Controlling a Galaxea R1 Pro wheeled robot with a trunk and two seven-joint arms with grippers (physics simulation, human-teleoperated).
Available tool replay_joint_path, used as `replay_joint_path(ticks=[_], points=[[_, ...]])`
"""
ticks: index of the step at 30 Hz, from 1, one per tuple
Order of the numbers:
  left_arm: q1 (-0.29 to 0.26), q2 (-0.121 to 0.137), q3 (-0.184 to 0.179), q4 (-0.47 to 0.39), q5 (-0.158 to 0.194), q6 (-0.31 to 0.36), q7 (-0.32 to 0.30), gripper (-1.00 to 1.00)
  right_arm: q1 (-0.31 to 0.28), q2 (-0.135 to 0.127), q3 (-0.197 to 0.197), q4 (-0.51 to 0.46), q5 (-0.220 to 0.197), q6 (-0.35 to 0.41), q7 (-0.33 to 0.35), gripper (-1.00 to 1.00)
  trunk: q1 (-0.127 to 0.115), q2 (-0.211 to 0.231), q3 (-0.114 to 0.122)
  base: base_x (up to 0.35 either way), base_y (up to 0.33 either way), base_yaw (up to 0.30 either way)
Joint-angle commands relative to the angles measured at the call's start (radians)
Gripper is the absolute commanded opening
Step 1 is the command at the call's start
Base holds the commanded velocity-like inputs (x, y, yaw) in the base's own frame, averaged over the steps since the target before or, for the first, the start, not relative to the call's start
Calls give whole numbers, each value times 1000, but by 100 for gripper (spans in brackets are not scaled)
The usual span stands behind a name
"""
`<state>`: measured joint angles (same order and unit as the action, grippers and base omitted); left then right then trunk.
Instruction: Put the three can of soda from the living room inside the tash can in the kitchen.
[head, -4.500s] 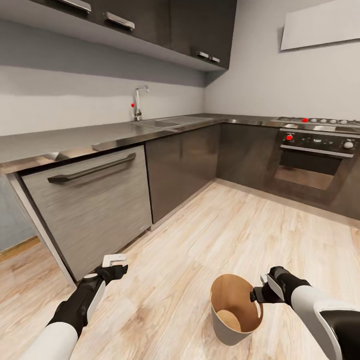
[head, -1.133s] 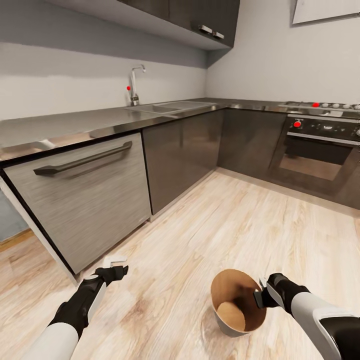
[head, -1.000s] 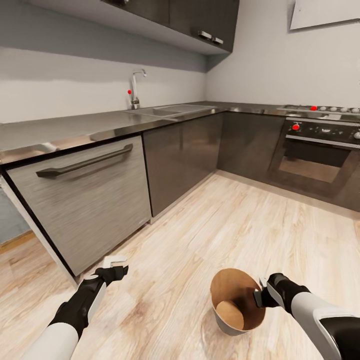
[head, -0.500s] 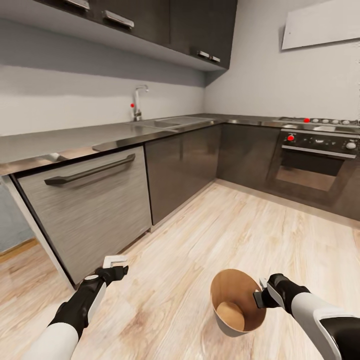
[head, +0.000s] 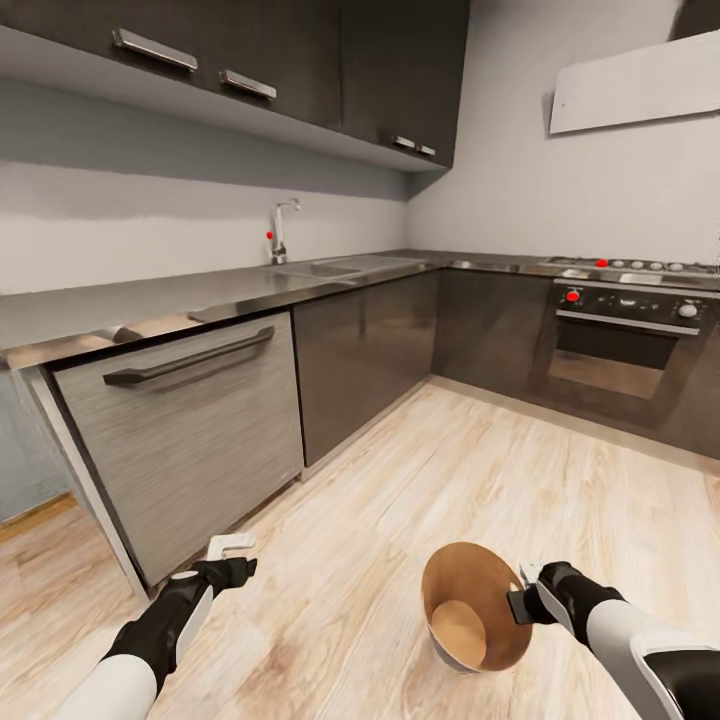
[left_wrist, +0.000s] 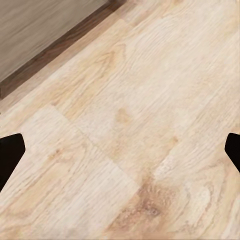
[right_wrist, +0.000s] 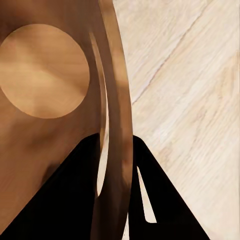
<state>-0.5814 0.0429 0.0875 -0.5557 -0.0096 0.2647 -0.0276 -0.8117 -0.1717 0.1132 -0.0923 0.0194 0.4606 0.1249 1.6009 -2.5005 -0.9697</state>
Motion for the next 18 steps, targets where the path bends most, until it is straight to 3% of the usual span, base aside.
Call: replay_joint_path(ticks=[1, 7, 17, 18], points=[[0, 0, 0, 4, 0, -3, 0, 100, 4, 0, -11, 0, -9, -17, 9, -100, 0, 0, 4, 0, 0, 0], [0, 0, 0, 10, -1, -8, 1, 100, 14, -2, -12, -5, -9, -67, 57, -100, -20, 36, 24, 0, 0, 0], [0, 0, -1, 39, -1, -33, 1, 100, 25, -7, -12, -8, -9, -158, 72, -100, -58, 106, 55, 0, 0, 0], [0, 0, -1, 42, 0, -36, 1, 100, 32, -10, -12, -9, -8, -196, 92, -100, -62, 113, 58, 0, 0, 0]])
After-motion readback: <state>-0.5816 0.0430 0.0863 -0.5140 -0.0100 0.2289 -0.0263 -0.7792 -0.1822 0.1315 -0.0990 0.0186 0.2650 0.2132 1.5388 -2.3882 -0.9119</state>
